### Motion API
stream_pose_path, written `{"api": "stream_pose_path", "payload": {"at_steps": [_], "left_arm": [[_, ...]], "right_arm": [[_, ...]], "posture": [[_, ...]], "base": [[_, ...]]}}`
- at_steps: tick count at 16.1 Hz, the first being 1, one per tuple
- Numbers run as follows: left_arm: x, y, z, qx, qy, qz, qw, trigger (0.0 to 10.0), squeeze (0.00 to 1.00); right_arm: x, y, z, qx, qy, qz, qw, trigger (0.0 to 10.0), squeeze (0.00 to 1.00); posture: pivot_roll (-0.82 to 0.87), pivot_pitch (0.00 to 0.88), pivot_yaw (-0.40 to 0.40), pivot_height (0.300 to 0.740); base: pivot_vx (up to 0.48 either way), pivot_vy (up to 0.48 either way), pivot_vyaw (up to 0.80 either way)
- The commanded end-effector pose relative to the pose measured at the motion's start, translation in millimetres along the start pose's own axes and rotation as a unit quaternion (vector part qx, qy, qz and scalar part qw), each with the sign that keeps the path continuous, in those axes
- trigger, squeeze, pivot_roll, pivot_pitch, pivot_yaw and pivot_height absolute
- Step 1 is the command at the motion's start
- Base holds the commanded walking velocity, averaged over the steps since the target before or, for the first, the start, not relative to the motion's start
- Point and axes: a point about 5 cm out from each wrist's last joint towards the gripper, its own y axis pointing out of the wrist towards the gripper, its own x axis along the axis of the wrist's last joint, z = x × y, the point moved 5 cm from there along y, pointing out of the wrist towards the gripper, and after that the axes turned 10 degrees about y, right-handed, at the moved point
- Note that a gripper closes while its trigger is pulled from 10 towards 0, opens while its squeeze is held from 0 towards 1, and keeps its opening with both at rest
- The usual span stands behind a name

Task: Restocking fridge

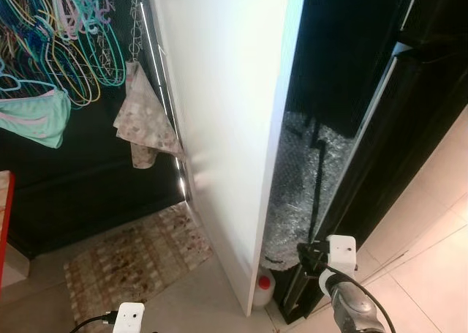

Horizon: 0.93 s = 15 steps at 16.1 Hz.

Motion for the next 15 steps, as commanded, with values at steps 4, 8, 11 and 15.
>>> {"api": "stream_pose_path", "payload": {"at_steps": [4, 8, 11, 15], "left_arm": [[-6.1, -1.8, 4.7, 0.002, 0.0, 0.005, 1.0, 10.0, 0.0], [-6.6, -1.9, 3.1, 0.001, 0.001, 0.005, 1.0, 10.0, 0.0], [-3.9, -1.1, 1.8, 0.001, 0.002, 0.003, 1.0, 10.0, 0.0], [-5.6, -0.9, 2.0, 0.003, -0.001, 0.011, 1.0, 10.0, 0.0]], "right_arm": [[-33.6, -19.8, -14.1, -0.03, -0.019, 0.019, 0.999, 10.0, 0.0], [-71.3, -44.9, -32.7, -0.07, -0.033, 0.06, 0.995, 10.0, 0.0], [-101.4, -54.0, -32.2, -0.073, -0.007, 0.141, 0.987, 10.0, 0.0], [-135.0, -71.6, -39.3, -0.078, -0.09, 0.254, 0.96, 10.0, 0.0]], "posture": [[-0.02, 0.0, 0.034, 0.74], [-0.02, 0.0, 0.031, 0.74], [-0.02, 0.0, 0.033, 0.74], [0.03, 0.0, 0.017, 0.74]], "base": [[0.0, 0.0, 0.0], [0.0, 0.0, 0.0], [0.0, 0.0, 0.0], [0.0, 0.0, 0.0]]}}
